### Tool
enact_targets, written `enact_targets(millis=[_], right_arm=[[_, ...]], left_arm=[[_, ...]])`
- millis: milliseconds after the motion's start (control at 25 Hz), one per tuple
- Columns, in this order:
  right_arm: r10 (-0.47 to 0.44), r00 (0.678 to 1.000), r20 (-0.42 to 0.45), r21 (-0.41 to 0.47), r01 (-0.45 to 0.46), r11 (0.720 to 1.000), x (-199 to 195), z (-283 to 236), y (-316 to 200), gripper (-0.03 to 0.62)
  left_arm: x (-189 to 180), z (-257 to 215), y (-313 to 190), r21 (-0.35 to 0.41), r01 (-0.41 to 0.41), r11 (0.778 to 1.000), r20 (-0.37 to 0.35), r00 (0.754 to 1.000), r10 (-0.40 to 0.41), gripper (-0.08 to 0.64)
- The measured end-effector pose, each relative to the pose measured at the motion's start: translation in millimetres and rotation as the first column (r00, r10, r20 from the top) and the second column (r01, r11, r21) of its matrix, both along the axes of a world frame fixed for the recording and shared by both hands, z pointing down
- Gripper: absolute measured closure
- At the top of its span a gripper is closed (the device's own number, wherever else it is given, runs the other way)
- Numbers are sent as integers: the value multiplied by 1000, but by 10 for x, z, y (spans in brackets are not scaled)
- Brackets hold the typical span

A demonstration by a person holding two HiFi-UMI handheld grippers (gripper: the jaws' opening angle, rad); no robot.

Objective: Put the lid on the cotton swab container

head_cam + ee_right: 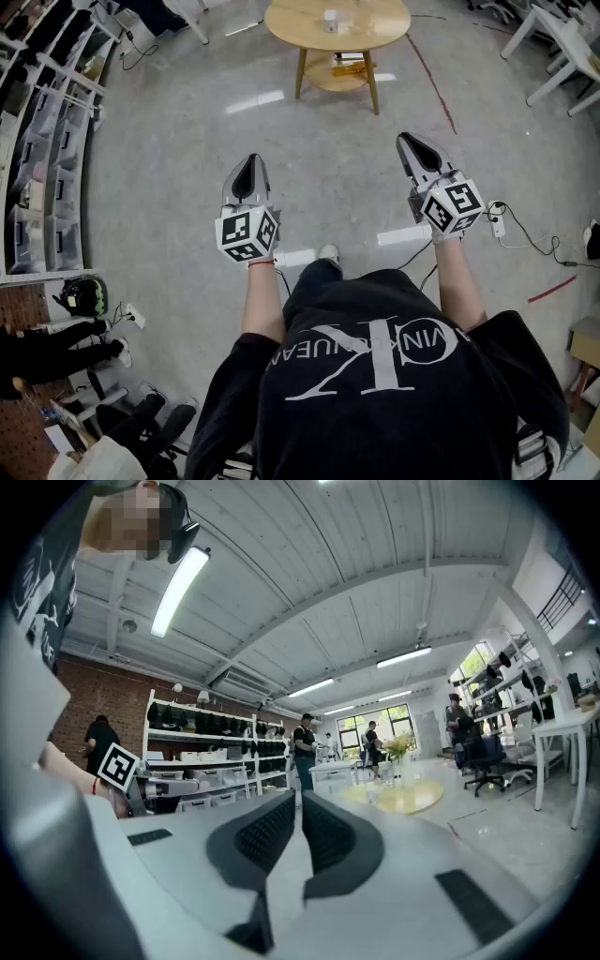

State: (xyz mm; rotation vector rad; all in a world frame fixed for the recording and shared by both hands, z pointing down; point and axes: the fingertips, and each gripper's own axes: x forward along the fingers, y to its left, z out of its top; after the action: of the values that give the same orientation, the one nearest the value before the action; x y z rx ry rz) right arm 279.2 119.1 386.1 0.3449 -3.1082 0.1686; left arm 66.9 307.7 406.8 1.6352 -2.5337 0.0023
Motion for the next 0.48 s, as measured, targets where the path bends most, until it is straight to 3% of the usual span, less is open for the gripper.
enact_targets(millis=[160,480], right_arm=[[-6,1000,-1,7,6,1000,-67,46,-67,557],[-8,1000,-21,-1,8,1000,-236,125,-124,557]], left_arm=[[-37,4,-84,33,-6,999,-8,1000,6,549],[-179,122,-189,17,-16,1000,-21,1000,16,549]])
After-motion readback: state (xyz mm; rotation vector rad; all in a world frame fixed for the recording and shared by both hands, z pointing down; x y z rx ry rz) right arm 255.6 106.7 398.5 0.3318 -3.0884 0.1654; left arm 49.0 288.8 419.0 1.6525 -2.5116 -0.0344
